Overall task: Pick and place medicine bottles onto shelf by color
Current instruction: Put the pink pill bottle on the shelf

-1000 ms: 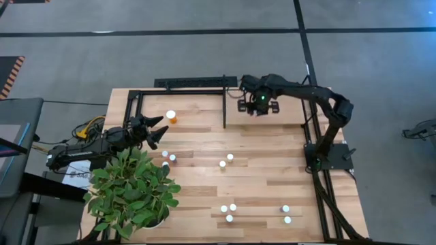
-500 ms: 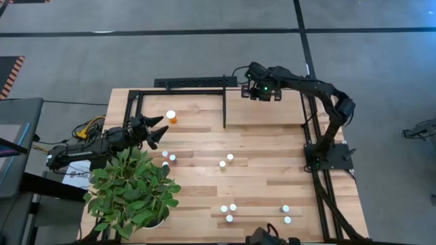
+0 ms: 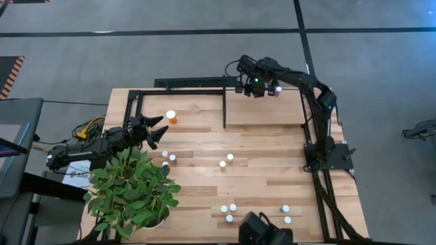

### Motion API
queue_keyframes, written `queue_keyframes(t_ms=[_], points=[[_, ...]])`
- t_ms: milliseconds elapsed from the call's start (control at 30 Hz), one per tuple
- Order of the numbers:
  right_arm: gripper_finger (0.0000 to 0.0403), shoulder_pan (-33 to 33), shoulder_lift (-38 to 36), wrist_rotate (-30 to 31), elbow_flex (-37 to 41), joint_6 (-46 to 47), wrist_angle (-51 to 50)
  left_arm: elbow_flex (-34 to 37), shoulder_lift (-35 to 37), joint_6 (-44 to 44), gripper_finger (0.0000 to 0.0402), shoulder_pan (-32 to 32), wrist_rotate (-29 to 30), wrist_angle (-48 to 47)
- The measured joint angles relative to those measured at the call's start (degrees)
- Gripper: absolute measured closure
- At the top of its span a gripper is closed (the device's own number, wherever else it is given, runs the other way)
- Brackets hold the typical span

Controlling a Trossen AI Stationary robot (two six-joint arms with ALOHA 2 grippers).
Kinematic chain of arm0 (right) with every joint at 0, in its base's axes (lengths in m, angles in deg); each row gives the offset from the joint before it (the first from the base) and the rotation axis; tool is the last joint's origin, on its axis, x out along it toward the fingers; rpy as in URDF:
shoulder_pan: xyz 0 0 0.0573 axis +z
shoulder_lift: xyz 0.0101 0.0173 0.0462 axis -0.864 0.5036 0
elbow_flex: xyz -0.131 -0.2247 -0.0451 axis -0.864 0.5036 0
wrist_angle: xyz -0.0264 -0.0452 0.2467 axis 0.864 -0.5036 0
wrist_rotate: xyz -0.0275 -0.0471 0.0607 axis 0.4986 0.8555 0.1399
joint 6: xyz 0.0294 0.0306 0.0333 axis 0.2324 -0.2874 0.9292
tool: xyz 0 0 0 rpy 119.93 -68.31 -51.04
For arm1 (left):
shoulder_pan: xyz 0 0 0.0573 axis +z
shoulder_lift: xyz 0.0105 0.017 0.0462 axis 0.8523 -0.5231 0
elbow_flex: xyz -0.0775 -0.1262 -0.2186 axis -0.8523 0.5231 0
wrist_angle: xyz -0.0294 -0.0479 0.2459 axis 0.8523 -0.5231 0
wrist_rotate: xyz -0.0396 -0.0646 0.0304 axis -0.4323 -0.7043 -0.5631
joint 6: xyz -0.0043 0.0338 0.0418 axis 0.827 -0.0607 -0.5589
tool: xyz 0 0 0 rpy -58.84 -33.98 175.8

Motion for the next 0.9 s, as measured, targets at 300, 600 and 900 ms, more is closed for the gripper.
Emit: queue_keyframes(t_ms=[300, 600, 900], points=[[0.0259, -1.61, 2.09, -2.42, -2.61, 0.05, 0.67, -0.02, 0.0, 0.0, 0.009, 0.0, -0.02, 0.0], [0.0259, -2.78, 2.09, -2.15, -2.61, 4.61, 0.68, -0.01, 0.0, 0.0, 0.009, -0.01, -0.02, 0.0], [0.0258, -3.77, 2.09, -2.01, -2.61, 15.78, -1.3, -0.02, 0.0, 0.0, 0.009, 0.0, -0.02, 0.0]])
